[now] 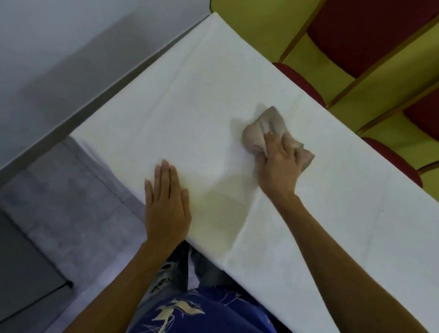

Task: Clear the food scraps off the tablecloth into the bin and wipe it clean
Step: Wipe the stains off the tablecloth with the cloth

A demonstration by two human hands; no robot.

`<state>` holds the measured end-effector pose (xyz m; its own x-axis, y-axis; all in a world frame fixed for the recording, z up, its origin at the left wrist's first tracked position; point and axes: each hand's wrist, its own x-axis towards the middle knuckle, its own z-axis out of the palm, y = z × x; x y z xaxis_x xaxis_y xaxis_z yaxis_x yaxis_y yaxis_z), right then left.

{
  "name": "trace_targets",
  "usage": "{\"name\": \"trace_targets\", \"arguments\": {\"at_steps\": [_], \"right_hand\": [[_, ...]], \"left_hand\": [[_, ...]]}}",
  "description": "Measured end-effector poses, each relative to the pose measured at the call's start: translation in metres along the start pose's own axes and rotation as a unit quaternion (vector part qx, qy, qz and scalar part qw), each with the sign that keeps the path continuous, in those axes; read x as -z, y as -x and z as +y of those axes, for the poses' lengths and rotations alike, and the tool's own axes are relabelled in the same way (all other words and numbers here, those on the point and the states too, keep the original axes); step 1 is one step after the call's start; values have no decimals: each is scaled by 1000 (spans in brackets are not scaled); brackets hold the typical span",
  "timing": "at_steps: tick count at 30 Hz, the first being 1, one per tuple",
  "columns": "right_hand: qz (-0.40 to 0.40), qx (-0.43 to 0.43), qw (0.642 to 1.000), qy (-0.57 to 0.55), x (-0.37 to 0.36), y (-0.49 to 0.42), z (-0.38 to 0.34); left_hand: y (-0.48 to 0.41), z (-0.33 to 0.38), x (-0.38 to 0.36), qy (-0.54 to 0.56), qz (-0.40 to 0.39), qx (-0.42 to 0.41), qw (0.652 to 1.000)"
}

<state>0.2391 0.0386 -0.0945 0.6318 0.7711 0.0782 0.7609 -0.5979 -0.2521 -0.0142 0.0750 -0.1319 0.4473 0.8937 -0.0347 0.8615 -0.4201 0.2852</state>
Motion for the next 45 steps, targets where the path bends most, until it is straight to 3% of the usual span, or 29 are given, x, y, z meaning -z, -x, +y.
{"name": "trace_targets", "arguments": {"at_steps": [5,15,19,22,24,26,28,31,37,41,45], "right_hand": [[-38,178,982,-42,-9,128,-50],[-77,265,961,-8,-25,56,-23],[-25,166,986,-1,-14,30,33],[0,-7,999,34,3,11,110],[6,-152,988,23,17,5,149],[6,-232,973,11,19,3,145],[-7,-216,976,-11,12,3,110],[-59,-91,994,-1,4,6,61],[-25,-44,997,53,14,6,121],[-2,-193,979,66,32,37,207],[32,-420,904,79,67,95,311]], "left_hand": [[8,6,-12,-3,8,-34,999],[8,38,-22,34,37,-13,999],[11,36,-20,9,42,-27,999],[13,33,-18,0,37,-34,999],[10,39,-14,15,17,-6,1000],[4,59,-12,46,-3,20,999],[-2,96,-15,56,-2,-19,998],[-4,145,-33,62,-28,-104,992],[3,151,-51,-19,-21,-159,987],[3,154,-48,-27,-36,-159,986],[2,154,-45,-26,-47,-154,987]]}}
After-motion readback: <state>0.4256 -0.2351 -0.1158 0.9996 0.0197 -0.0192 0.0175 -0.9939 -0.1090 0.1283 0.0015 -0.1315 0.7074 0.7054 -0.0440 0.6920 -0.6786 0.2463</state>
